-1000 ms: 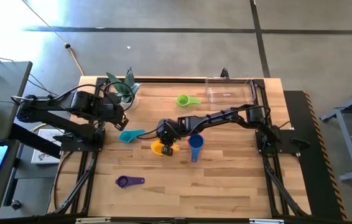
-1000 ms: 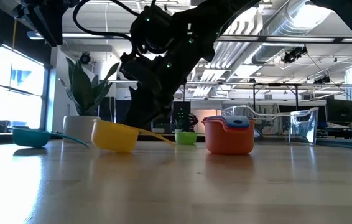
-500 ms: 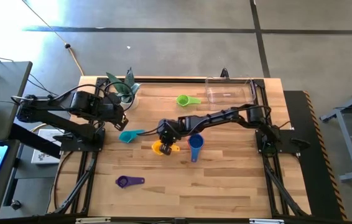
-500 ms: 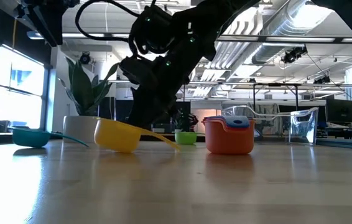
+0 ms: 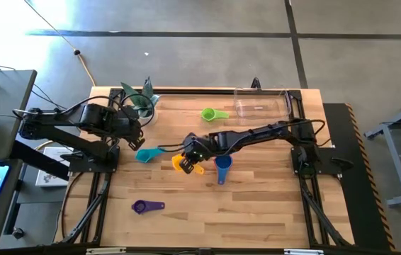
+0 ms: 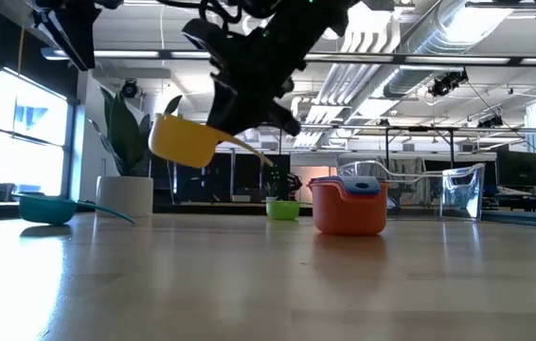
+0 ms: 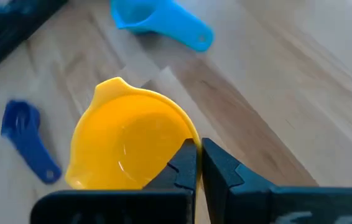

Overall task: Nest measuring cups in basket
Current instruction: Stack the yellow measuring cup on top of the blue measuring cup

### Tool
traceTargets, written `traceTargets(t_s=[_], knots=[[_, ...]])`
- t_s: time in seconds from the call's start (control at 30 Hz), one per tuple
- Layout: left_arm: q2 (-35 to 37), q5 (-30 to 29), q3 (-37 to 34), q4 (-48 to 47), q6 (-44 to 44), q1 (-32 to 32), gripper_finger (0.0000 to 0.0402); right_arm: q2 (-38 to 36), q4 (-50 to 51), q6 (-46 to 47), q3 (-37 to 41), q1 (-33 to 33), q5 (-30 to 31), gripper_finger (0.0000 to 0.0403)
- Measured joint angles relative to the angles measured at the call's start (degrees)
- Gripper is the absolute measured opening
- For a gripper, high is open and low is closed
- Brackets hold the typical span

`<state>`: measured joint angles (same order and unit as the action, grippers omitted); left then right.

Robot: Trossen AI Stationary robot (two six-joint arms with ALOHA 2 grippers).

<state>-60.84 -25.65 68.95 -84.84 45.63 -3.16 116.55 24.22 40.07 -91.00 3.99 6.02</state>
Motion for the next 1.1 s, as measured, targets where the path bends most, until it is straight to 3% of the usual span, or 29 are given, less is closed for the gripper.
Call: traceTargets(t_s=[0.37, 0.77, 1.1], knots=[[-0.02, 0.0, 0.0, 0.19, -8.44, 0.02, 0.0115, -7.36, 15.85, 24.52, 0.0, 6.69, 17.53, 0.0], [-0.02, 0.0, 0.0, 2.06, -12.82, 0.02, 0.0115, -8.72, 39.51, 63.02, 0.0, 17.29, 34.94, 0.0], [-0.02, 1.38, 0.0, 2.03, -13.34, 0.02, 0.0115, -7.63, 51.4, 84.93, 0.0, 20.03, 36.89, 0.0]])
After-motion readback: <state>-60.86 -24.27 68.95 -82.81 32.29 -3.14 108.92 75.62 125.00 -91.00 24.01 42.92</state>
